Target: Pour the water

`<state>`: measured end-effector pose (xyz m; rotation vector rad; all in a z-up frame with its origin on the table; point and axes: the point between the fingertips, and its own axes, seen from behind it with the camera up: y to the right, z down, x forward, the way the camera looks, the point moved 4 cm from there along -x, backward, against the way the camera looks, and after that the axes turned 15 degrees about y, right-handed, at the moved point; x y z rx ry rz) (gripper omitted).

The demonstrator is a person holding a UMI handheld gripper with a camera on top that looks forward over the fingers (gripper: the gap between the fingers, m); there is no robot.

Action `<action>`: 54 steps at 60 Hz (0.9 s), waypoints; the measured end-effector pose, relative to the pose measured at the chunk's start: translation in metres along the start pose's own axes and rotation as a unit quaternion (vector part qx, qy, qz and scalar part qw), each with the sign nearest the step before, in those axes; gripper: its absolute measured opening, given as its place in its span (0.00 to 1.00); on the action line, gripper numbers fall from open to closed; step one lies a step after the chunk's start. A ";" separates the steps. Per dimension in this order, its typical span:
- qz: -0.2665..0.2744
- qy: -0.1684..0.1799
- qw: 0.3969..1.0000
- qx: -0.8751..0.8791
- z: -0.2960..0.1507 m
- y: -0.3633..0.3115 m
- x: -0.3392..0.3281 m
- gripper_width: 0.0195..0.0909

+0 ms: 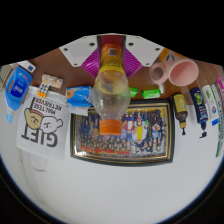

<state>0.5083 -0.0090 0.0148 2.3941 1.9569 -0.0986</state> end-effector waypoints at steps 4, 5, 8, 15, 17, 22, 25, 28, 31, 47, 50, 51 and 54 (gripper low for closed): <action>0.004 0.005 1.000 0.008 0.001 0.002 0.000 0.11; 0.005 0.005 1.000 0.009 0.001 0.002 -0.001 0.12; 0.008 0.002 1.000 0.017 0.001 0.003 -0.001 0.22; 0.011 -0.032 0.999 0.022 0.008 0.004 -0.002 0.53; 0.006 -0.050 0.999 0.021 0.011 0.002 -0.005 0.74; 0.001 -0.077 0.997 0.017 0.012 -0.004 -0.020 0.87; 0.002 -0.085 0.996 0.011 0.005 -0.007 -0.034 0.94; 0.000 -0.087 0.996 0.001 -0.004 -0.014 -0.051 0.92; -0.006 -0.088 0.996 -0.008 -0.016 -0.021 -0.070 0.92; -0.015 -0.119 0.992 -0.029 -0.085 -0.067 -0.218 0.92; -0.015 -0.118 0.992 -0.035 -0.097 -0.076 -0.246 0.92; -0.015 -0.119 0.992 -0.038 -0.099 -0.078 -0.255 0.92; -0.016 -0.120 0.992 -0.046 -0.106 -0.081 -0.279 0.92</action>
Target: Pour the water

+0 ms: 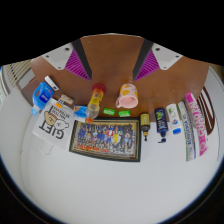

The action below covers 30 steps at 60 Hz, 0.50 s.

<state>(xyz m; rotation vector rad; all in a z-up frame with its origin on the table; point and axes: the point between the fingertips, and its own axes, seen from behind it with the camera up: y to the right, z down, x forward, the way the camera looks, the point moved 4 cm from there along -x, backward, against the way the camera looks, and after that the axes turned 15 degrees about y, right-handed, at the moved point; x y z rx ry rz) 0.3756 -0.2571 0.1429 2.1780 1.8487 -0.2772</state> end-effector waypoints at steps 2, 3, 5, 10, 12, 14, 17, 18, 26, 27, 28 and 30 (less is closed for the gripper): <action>0.005 -0.001 1.000 -0.003 0.001 -0.002 -0.015 0.92; 0.007 -0.003 1.000 -0.004 0.000 -0.004 -0.023 0.92; 0.009 -0.003 1.000 -0.004 0.000 -0.007 -0.035 0.92; 0.010 -0.009 1.000 0.006 0.004 -0.011 -0.059 0.92; 0.013 -0.012 1.000 0.010 0.004 -0.012 -0.068 0.92; 0.015 -0.010 1.000 0.008 0.003 -0.012 -0.074 0.92; 0.018 -0.005 1.000 0.000 0.002 -0.012 -0.082 0.92; 0.017 -0.005 1.000 -0.003 0.002 -0.013 -0.084 0.92; 0.009 -0.007 1.000 -0.001 -0.001 -0.021 -0.094 0.92; 0.008 -0.006 1.000 0.000 -0.001 -0.022 -0.096 0.92; 0.007 -0.005 1.000 0.001 -0.001 -0.023 -0.095 0.92; 0.004 0.001 1.000 0.000 -0.004 -0.024 -0.096 0.92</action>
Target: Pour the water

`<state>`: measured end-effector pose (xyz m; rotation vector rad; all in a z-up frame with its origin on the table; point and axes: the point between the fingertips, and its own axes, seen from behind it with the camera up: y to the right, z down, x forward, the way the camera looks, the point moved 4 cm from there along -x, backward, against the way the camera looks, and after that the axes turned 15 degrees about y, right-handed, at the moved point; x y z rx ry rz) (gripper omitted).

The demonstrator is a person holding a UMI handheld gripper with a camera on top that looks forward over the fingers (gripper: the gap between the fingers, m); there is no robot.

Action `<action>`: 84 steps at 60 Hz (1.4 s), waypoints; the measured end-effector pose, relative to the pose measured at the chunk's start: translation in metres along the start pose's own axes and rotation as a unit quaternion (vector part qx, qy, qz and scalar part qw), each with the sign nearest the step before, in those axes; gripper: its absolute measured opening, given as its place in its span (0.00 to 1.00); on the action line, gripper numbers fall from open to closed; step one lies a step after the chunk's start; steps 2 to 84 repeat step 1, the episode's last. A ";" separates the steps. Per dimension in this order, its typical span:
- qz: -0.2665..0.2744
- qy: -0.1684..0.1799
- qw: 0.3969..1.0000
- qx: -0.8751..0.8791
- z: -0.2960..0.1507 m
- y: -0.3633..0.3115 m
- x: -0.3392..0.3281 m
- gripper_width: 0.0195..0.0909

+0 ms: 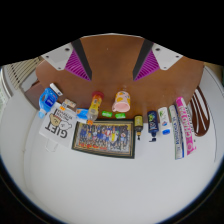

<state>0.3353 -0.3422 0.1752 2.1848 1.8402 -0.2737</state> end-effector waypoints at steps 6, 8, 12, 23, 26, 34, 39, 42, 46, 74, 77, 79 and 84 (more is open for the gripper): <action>-0.001 0.003 1.000 -0.002 -0.001 0.000 -0.001 0.92; -0.001 0.003 1.000 -0.002 -0.001 0.000 -0.001 0.92; -0.001 0.003 1.000 -0.002 -0.001 0.000 -0.001 0.92; -0.001 0.003 1.000 -0.002 -0.001 0.000 -0.001 0.92; -0.001 0.003 1.000 -0.002 -0.001 0.000 -0.001 0.92; -0.001 0.003 1.000 -0.002 -0.001 0.000 -0.001 0.92; -0.001 0.003 1.000 -0.002 -0.001 0.000 -0.001 0.92; -0.001 0.003 1.000 -0.002 -0.001 0.000 -0.001 0.92; -0.001 0.003 1.000 -0.002 -0.001 0.000 -0.001 0.92; -0.001 0.003 1.000 -0.002 -0.001 0.000 -0.001 0.92; -0.001 0.003 1.000 -0.002 -0.001 0.000 -0.001 0.92; -0.001 0.003 1.000 -0.002 -0.001 0.000 -0.001 0.92; -0.001 0.003 1.000 -0.002 -0.001 0.000 -0.001 0.92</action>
